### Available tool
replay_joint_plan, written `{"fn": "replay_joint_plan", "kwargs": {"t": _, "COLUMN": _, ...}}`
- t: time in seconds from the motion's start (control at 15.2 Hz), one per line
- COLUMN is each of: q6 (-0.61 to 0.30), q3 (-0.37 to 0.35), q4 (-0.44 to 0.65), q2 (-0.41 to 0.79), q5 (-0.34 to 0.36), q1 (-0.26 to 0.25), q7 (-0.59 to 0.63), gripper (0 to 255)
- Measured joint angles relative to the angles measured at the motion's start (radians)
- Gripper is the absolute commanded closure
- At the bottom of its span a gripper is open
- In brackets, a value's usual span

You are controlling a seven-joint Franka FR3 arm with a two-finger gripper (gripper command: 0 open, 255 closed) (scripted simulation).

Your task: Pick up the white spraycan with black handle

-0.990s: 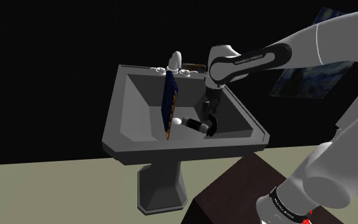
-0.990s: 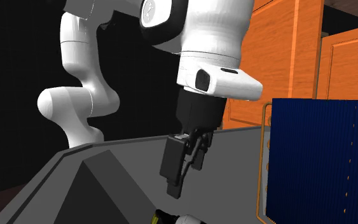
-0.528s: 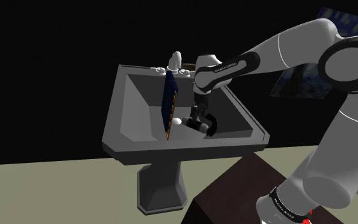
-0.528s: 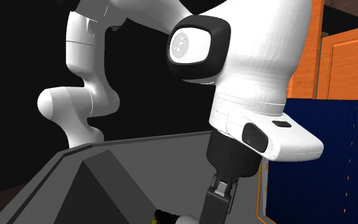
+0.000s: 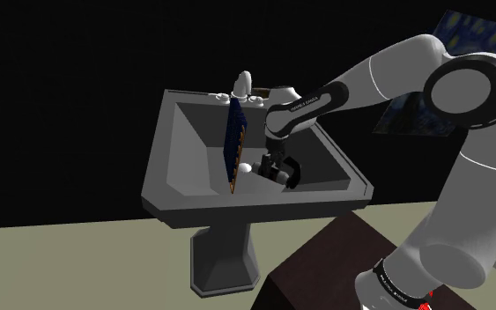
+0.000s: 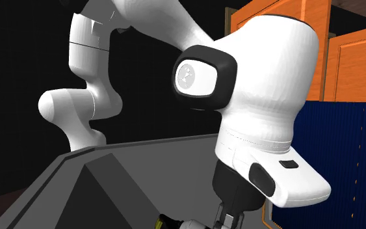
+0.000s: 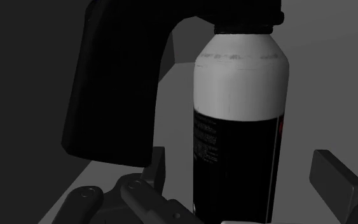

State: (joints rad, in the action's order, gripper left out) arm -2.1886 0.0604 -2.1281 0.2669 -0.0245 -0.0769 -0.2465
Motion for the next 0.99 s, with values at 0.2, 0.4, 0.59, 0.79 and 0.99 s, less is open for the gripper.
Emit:
{"fn": "replay_joint_plan", "kwargs": {"t": 0.2, "q6": -0.002, "q3": 0.0, "q4": -0.001, "q2": 0.001, "q5": 0.0, "q1": 0.0, "q7": -0.001, "gripper": 255}}
{"fn": "replay_joint_plan", "kwargs": {"t": 0.4, "q6": -0.003, "q3": 0.0, "q4": -0.001, "q2": 0.001, "q5": 0.0, "q1": 0.001, "q7": -0.001, "gripper": 255}}
{"fn": "replay_joint_plan", "kwargs": {"t": 0.59, "q6": -0.003, "q3": 0.0, "q4": -0.001, "q2": 0.001, "q5": 0.0, "q1": 0.001, "q7": -0.001, "gripper": 255}}
{"fn": "replay_joint_plan", "kwargs": {"t": 0.79, "q6": 0.012, "q3": 0.0, "q4": 0.003, "q2": -0.009, "q5": 0.001, "q1": 0.0, "q7": 0.001, "gripper": 255}}
{"fn": "replay_joint_plan", "kwargs": {"t": 0.99, "q6": 0.042, "q3": 0.001, "q4": 0.012, "q2": -0.031, "q5": 0.003, "q1": -0.001, "q7": 0.003, "gripper": 255}}
